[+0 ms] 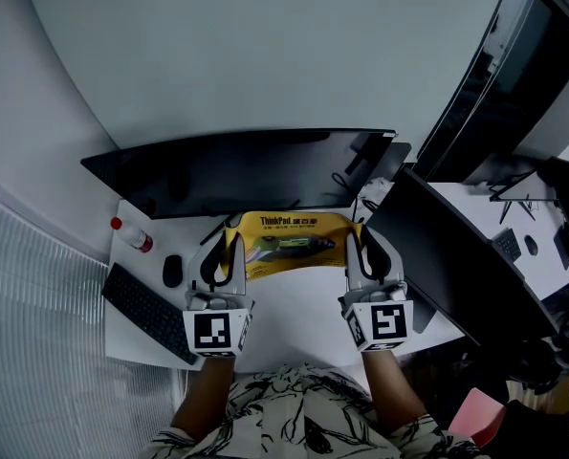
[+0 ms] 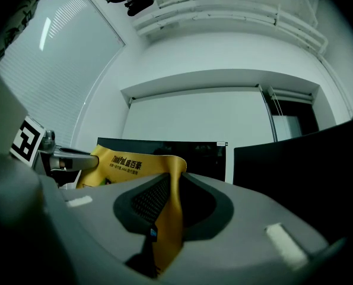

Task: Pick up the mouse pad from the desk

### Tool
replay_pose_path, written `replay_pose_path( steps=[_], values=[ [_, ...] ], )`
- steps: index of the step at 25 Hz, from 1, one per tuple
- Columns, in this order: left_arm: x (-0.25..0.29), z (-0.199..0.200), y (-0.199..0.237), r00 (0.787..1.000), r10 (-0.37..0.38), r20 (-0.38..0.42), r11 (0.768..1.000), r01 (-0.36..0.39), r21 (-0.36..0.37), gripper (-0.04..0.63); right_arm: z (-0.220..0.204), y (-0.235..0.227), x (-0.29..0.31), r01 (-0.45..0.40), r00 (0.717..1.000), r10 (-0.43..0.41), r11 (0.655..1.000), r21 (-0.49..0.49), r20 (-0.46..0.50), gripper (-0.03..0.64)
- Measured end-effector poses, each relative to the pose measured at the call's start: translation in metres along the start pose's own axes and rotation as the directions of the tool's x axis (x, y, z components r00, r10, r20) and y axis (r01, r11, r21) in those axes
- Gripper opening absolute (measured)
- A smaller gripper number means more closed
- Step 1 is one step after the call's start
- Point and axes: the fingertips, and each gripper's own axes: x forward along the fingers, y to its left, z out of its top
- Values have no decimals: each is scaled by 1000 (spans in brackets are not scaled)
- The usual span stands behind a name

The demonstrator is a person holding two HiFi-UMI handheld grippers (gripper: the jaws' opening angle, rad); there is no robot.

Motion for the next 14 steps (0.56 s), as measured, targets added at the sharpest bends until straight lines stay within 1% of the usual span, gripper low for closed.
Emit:
replay_pose_path(
  steps=[2,5,14],
  values=[
    [1,0,0,1000,-2,3,1000,2,2,64,-2,0,0,2,1000,-2,1000,2,-15,75],
    [1,0,0,1000,-4,5,1000,4,1,64,1,-1,1,1,1000,-1,1000,-5,25,75],
    [1,1,2,1000,-7,12,1000,7,0,64,4,1,1,1,1000,-1,1000,-16,32,75]
  ],
)
